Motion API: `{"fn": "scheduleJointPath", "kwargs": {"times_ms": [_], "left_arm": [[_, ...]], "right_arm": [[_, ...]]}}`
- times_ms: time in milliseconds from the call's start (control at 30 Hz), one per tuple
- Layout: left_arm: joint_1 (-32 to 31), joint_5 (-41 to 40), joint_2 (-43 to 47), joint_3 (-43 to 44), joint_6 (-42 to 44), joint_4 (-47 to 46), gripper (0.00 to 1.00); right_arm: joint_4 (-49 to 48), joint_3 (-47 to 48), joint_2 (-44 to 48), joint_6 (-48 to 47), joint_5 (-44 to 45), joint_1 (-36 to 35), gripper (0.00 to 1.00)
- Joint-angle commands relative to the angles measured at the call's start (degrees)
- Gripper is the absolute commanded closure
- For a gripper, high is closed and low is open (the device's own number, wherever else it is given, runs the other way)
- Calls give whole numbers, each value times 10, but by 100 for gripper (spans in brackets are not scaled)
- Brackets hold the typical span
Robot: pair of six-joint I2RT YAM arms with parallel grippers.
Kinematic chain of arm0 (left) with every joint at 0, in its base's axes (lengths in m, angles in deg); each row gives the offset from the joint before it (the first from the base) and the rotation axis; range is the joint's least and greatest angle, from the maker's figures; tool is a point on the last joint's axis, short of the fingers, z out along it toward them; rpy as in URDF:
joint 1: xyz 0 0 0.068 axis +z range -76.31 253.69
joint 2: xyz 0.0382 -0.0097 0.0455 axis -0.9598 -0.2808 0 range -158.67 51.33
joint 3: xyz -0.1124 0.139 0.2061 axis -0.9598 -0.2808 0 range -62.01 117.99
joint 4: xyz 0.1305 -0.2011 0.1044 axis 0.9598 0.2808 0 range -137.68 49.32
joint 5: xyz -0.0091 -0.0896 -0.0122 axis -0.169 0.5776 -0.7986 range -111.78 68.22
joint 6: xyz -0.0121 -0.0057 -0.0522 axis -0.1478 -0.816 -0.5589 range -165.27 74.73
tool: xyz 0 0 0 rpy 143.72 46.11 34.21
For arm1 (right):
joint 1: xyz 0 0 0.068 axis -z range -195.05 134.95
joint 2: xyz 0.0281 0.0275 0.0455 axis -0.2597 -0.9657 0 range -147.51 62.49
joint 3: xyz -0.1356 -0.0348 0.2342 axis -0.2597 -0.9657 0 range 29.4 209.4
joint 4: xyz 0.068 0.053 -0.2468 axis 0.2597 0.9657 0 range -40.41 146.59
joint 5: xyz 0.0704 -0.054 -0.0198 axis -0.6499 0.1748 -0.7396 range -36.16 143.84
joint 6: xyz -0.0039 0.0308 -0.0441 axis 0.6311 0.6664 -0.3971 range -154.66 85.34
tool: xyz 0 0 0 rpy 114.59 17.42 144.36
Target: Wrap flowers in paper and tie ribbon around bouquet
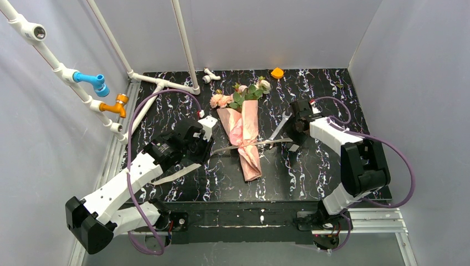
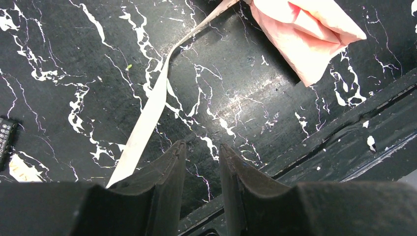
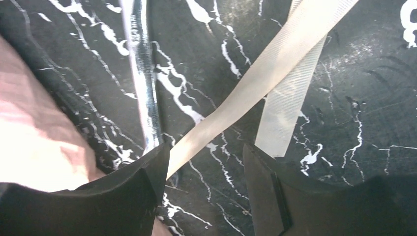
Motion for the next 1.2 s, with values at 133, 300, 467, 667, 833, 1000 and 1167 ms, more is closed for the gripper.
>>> {"fn": "scheduleJointPath", "kwargs": {"times_ms": [133,300,467,667,833,1000,1167], "left_arm": [[-1,-13,17,-8,10,7,70],[-1,-18,19,-10,11,8,70],[-1,-19,17,-10,11,7,70],[-1,-19,12,-11,10,7,71],[0,-22,6,-10,11,7,71],[-1,-23,4,-11,12,7,71],[-1,-25,1,-10,11,7,71]], "right_arm": [[-27,6,-15,41,16,-20,38],[-29,0,-42,47,24,-29,41],[-34,-6,-45,40,54,-30,45],[-57,-22,-58,29,130,-26,59],[-64,-30,-74,30,119,-26,68],[-66,-33,-73,23,133,-26,78],[-61,-28,-68,6,163,-26,83]]}}
